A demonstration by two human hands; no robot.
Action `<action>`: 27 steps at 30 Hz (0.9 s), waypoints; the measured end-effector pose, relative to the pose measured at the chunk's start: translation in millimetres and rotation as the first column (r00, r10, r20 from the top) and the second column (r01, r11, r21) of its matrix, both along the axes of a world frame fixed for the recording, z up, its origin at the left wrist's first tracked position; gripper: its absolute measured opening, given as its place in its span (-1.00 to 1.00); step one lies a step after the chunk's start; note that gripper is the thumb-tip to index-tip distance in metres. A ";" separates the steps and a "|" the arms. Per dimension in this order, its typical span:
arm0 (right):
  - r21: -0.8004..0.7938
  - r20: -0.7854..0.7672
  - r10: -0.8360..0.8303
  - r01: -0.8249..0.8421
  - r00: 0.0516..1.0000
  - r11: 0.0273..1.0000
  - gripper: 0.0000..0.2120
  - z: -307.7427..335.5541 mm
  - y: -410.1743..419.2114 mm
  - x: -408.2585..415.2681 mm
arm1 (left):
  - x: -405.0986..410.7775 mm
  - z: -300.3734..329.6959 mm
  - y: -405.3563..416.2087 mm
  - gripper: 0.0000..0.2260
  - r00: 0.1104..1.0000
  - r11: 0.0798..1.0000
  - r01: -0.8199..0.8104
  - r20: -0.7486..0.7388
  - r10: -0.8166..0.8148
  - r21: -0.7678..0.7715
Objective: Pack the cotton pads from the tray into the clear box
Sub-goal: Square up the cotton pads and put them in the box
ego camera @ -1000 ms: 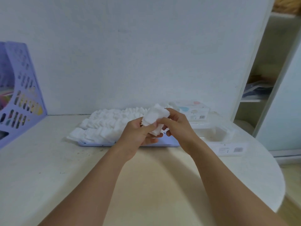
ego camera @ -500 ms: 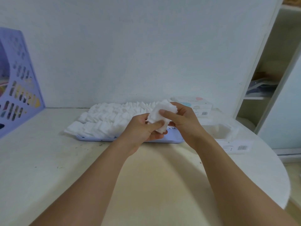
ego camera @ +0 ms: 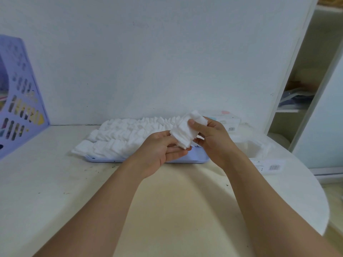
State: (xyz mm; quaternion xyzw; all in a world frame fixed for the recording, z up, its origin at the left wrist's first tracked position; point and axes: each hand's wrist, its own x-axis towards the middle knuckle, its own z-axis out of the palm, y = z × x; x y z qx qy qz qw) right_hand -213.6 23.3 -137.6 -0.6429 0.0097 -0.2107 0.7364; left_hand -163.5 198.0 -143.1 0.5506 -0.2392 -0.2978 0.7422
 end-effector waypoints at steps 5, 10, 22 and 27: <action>-0.048 -0.004 0.003 -0.003 1.000 0.999 -0.87 -1.1 2.9 0.4 | -0.8 3.9 0.2 -0.68 0.984 0.996 0.031 -0.173 -0.046 -0.088; -0.052 0.009 0.006 -0.005 1.000 0.999 -0.82 -1.2 0.6 -0.3 | -1.3 2.9 -1.1 -0.66 0.977 0.996 0.016 -0.210 -0.035 -0.092; -0.052 0.022 -0.120 0.121 0.993 0.991 -0.80 -2.4 2.1 0.1 | 0.0 -1.5 -2.1 -0.77 0.995 0.999 -0.028 -0.098 0.025 -0.028; -0.031 0.063 -0.030 0.031 0.998 0.999 -0.81 6.2 -4.4 -7.9 | 1.8 -1.3 -3.8 -0.77 0.988 0.993 -0.109 -0.113 0.104 -0.042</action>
